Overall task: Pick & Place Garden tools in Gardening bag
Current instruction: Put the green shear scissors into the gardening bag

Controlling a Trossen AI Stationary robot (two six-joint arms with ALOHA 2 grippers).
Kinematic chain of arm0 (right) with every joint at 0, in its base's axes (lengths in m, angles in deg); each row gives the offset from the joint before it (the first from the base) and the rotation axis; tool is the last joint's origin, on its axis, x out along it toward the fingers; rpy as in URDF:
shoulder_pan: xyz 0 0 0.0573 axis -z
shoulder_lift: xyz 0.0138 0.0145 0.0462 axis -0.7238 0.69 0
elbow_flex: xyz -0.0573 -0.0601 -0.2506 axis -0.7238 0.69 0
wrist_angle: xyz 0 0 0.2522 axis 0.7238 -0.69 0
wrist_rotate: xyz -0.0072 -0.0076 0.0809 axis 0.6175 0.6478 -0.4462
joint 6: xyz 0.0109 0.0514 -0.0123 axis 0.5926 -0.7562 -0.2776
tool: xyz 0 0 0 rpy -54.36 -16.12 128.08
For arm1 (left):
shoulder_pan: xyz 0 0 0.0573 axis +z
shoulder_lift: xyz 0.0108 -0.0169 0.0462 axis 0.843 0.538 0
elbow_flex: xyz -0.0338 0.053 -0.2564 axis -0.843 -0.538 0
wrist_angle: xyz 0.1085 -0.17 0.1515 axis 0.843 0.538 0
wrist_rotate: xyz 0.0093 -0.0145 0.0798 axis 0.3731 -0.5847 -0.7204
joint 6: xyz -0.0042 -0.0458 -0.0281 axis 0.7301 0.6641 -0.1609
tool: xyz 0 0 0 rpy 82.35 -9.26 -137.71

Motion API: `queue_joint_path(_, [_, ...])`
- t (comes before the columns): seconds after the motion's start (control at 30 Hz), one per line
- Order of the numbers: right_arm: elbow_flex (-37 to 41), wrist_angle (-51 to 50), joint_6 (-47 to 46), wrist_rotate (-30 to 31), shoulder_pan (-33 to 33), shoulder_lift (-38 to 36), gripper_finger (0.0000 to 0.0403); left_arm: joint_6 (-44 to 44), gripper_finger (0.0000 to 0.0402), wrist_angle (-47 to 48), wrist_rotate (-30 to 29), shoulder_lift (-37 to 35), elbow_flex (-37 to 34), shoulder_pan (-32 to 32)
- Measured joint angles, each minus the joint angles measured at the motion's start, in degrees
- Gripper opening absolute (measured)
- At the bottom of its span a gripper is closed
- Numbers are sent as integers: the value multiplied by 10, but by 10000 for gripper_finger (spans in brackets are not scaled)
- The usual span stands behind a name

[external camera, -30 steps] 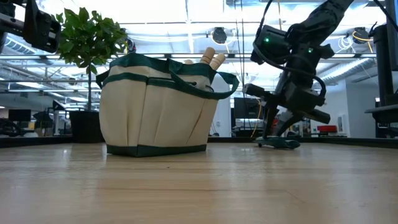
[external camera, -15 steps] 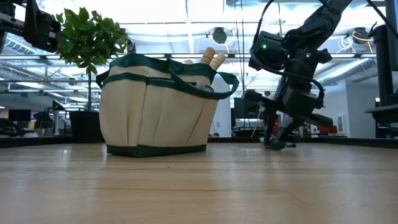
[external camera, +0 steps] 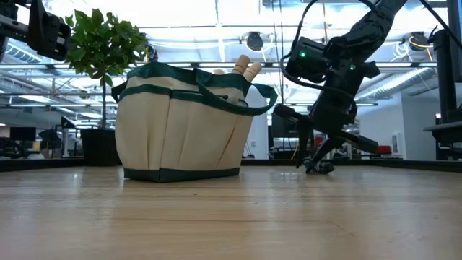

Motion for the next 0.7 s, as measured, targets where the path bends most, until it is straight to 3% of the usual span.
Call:
queue_joint_path(0.23, [1, -6, -75, -1, -1, 1, 47, 0, 390, 0, 0, 0, 0, 0])
queue_joint_path(0.7, [-1, -10, -199, -3, -1, -29, 47, 2, 390, -2, 0, 0, 0, 0])
